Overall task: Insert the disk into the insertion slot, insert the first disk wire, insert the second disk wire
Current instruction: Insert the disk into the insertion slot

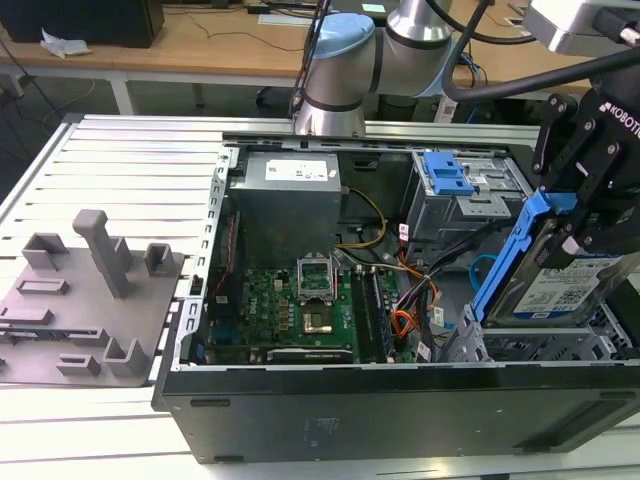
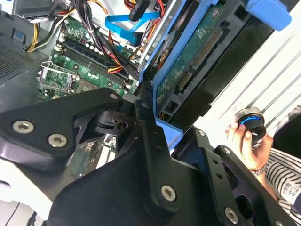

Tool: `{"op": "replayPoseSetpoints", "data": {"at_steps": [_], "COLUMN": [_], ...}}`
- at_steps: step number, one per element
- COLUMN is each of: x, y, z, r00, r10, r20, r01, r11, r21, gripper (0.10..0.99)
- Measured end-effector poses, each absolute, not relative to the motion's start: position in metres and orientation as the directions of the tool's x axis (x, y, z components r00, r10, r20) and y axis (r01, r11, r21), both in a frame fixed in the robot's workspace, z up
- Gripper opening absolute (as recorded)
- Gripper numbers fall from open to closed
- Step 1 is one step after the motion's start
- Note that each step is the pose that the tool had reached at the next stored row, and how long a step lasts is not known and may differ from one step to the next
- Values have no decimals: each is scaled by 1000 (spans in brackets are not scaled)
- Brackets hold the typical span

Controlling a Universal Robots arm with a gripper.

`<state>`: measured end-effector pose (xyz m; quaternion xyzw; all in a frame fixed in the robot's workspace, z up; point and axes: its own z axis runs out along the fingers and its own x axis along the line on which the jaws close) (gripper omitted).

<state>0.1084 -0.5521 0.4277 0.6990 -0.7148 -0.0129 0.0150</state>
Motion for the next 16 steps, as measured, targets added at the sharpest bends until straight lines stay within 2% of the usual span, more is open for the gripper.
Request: {"op": "replayPoseSetpoints", "data": {"at_steps": [5,16], "x": [108,108], "y": [-552,-552], "z": [428,416], "r00": [-63,-59], "r10": [-998,-998], "r20": [4,4], "r01": [-997,-997], "r11": [63,59], "r21": [39,41], "gripper": [369,369]}}
